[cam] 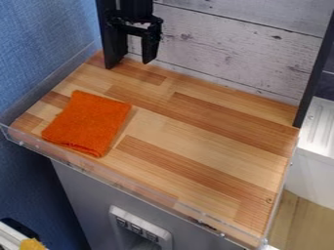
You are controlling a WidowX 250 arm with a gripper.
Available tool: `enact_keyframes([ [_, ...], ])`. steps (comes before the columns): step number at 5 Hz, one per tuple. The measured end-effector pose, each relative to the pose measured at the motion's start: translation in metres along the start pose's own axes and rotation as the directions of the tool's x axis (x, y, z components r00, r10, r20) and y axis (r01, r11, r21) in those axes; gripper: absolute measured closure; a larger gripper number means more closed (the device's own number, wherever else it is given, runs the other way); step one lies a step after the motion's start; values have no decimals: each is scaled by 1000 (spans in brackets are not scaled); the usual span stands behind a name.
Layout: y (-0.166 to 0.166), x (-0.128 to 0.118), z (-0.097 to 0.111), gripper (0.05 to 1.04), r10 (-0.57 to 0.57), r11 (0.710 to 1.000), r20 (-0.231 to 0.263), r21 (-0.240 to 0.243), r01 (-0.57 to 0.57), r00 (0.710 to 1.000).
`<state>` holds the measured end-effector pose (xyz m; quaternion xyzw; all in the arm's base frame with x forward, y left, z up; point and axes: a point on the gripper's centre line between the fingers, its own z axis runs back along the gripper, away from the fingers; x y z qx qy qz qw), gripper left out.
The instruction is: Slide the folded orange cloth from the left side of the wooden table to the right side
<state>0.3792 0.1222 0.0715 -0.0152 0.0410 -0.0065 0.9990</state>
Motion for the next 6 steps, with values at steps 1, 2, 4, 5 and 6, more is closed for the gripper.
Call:
enact_keyframes([
  [1, -3, -7, -16, 87, -58, 998, -24, -10, 58, 998],
  [2, -7, -20, -32, 85, -172, 985, -28, -12, 171, 985],
  [4, -4, -48, -19, 85, -398, 917, 48, 52, 396, 916],
  [5, -1, -62, -15, 85, -488, 872, 76, 90, 482, 869],
  [6, 1, -73, -15, 85, -554, 832, 92, 106, 545, 828],
])
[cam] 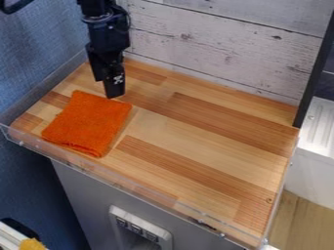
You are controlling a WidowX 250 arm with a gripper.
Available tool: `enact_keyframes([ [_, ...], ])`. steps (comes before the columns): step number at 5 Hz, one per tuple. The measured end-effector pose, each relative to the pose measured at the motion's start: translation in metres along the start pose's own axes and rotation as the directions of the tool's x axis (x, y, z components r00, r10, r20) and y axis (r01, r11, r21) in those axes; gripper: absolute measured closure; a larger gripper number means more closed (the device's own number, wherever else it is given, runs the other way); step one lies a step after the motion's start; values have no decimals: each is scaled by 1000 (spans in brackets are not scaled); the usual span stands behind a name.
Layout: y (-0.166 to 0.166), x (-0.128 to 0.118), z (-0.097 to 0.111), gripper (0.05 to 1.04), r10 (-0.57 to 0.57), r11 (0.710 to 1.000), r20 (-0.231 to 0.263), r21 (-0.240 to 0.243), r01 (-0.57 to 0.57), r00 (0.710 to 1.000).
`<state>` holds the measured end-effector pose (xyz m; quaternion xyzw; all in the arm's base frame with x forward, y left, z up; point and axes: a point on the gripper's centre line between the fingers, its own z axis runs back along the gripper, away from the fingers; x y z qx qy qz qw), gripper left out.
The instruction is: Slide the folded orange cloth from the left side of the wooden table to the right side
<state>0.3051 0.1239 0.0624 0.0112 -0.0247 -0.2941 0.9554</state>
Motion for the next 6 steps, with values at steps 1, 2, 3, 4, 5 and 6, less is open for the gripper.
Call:
enact_keyframes([
  [1, -5, -9, 2, 85, -55, 998, 20, -1, 55, 998],
  [2, -8, -16, -1, 128, -94, 995, 27, -24, 95, 995],
  [3, -9, -19, -4, 407, -126, 991, 32, -31, 127, 991],
  [4, -8, -22, -10, 712, -148, 988, 27, -42, 149, 989],
  [5, -8, -26, -27, 927, -160, 984, 4, -82, 160, 987],
  [6, -4, -27, -40, 1018, -173, 981, -16, -95, 171, 985],
])
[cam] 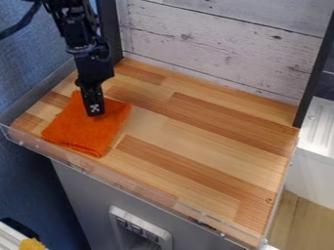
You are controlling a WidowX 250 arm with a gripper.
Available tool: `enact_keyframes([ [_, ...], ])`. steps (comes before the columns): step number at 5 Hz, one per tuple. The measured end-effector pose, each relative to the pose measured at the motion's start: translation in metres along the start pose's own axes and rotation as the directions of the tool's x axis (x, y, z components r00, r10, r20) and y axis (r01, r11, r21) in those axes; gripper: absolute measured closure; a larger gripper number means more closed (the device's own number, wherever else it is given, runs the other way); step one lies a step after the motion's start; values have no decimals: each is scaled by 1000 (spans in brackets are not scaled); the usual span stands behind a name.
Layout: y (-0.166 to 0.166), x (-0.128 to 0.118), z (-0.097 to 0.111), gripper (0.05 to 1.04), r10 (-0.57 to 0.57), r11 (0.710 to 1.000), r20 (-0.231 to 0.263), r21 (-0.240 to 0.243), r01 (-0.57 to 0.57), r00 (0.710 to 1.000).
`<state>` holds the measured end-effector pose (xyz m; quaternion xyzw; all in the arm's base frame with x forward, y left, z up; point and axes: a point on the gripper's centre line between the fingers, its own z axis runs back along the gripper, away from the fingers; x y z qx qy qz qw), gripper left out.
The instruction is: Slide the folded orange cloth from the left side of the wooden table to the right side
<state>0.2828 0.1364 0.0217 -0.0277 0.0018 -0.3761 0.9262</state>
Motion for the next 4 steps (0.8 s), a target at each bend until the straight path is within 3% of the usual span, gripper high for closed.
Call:
enact_keyframes([
  [1, 6, -1, -10, 1025, 6, 1000, -22, -12, -6, 1000],
  [2, 9, -4, -11, 1025, 19, 1000, -41, 5, -19, 999],
  [4, -19, 28, -15, 1025, 229, 973, -67, 58, -225, 971],
])
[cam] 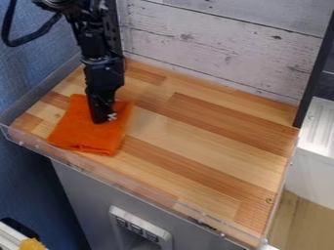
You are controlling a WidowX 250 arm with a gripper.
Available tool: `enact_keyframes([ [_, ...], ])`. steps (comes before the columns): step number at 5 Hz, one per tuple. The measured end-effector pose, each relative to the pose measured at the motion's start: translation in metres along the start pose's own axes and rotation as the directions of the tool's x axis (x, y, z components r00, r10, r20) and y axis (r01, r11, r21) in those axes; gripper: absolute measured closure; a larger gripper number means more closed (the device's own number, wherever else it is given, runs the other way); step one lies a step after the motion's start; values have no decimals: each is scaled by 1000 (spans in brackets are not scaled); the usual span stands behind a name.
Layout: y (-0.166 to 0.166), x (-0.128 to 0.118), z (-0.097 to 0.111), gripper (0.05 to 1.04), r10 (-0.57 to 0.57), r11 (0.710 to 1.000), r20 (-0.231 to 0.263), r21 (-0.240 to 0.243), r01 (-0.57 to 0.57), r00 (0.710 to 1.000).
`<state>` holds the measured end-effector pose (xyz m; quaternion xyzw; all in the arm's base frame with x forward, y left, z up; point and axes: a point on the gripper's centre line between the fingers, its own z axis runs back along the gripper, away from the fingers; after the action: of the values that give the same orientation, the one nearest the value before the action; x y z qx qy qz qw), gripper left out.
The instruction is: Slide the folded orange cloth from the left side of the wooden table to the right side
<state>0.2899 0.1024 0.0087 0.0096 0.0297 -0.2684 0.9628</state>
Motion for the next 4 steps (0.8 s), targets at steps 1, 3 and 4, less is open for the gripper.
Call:
enact_keyframes([
  [1, -27, 30, 2, 1025, 112, 994, -5, 16, -112, 994],
  [3, -73, 84, 6, 1025, 321, 946, 39, 44, -322, 946],
  [4, -95, 103, 7, 1025, 385, 921, 67, 36, -387, 921],
])
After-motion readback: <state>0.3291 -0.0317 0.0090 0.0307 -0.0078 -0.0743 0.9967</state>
